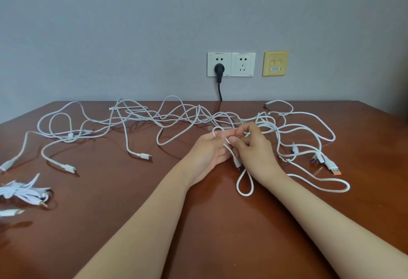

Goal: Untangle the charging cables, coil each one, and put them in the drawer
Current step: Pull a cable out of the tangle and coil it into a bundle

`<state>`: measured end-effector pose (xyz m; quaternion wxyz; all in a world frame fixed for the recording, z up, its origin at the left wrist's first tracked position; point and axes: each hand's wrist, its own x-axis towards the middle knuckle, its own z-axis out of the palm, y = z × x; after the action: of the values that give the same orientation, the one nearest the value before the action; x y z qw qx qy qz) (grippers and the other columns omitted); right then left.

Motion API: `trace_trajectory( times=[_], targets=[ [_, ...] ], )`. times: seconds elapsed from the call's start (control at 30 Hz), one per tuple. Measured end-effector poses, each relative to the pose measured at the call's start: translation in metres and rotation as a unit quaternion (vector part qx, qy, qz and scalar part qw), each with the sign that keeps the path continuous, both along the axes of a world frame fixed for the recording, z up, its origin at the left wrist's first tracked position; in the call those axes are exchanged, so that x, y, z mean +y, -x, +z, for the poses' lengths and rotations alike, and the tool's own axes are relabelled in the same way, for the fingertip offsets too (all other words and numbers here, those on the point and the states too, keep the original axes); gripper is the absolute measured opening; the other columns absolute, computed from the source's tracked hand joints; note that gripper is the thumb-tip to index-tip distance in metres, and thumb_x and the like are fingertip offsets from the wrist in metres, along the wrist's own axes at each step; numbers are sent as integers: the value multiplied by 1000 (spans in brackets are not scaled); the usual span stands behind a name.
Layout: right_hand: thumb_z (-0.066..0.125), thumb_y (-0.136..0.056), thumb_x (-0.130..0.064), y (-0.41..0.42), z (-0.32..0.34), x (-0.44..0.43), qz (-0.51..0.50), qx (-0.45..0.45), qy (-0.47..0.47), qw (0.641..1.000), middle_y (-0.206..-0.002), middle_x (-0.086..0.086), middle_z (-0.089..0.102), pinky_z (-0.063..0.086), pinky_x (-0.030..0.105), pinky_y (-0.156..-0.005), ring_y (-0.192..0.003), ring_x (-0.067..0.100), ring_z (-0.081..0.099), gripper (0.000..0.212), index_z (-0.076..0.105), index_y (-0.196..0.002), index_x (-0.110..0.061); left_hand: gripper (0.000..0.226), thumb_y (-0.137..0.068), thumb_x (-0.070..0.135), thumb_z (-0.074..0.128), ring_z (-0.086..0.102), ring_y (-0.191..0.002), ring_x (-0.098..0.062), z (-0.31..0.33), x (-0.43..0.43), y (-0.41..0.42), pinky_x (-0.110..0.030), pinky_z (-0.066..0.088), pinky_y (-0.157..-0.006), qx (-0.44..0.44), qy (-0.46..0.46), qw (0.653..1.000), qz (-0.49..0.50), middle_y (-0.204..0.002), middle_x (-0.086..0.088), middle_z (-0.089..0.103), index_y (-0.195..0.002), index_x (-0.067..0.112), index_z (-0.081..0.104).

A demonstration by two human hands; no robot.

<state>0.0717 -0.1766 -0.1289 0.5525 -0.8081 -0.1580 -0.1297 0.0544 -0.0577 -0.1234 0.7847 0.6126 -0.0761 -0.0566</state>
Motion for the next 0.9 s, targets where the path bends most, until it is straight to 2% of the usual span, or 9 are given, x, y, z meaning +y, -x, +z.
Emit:
trace_trajectory(
  times=[0.13,0.23,0.33,0.43,0.5,0.6,0.67,0.77,0.9],
  targets=[
    [58,-90,-15,-2,-1,0,-12,61,-24,998,-64,7,54,36,21,-51,-51,12,46,26,37,-77,-22,30,-103,15,29,64,-89,-15,-3,-5,0,-19,51,-84,-30,-49,998,31,-101,-7,65,-112,9,58],
    [56,-91,-8,1,0,4,68,93,-47,992,-53,4,52,34,20,-45,-39,7,42,24,37,-80,-19,34,-103,17,29,59,-66,-21,0,-7,-1,-22,52,-60,-20,-67,993,97,-80,-16,61,-89,5,57],
    [53,-90,4,8,8,8,170,161,-89,968,-53,5,51,29,16,-33,-30,7,40,24,40,-93,-16,35,-104,18,27,51,-48,-22,5,-1,-2,-21,43,-42,17,-1,987,161,-59,-11,61,-76,8,45],
    [54,-87,4,7,14,3,184,219,-31,958,-60,5,53,26,15,-32,-34,10,42,31,42,-110,-14,32,-104,16,23,65,-59,-21,8,6,-3,-25,52,-51,27,67,983,169,-58,-7,68,-79,9,41],
    [56,-90,-5,5,16,-4,172,236,-10,956,-59,3,53,25,15,-33,-36,9,43,24,45,-109,-12,31,-104,16,23,68,-57,-15,9,6,-2,-24,56,-56,31,86,980,176,-54,-5,67,-79,9,41],
    [58,-92,-19,4,19,-10,141,187,81,969,-52,-2,53,27,15,-34,-36,7,44,9,52,-88,-13,32,-104,16,23,68,-56,-14,9,5,-2,-22,56,-56,33,84,980,179,-50,-4,64,-80,9,42],
    [59,-91,-20,5,17,-9,114,132,129,976,-47,-3,51,31,13,-36,-33,6,41,19,55,-73,-13,32,-104,17,23,67,-57,-13,8,5,-2,-23,56,-58,31,64,981,180,-47,-4,62,-81,8,43],
    [58,-90,-16,6,12,-7,87,94,129,983,-41,-4,49,34,13,-39,-29,5,37,27,56,-64,-11,32,-104,18,25,67,-60,-13,7,3,-2,-25,55,-62,25,43,983,176,-50,-3,64,-83,8,46],
    [55,-89,-8,1,8,-7,68,114,117,984,-35,-7,46,34,18,-41,-28,3,36,31,57,-58,-13,33,-104,20,25,70,-65,-13,6,-2,-1,-27,56,-67,14,57,989,134,-64,-5,71,-85,7,48]
  ],
)
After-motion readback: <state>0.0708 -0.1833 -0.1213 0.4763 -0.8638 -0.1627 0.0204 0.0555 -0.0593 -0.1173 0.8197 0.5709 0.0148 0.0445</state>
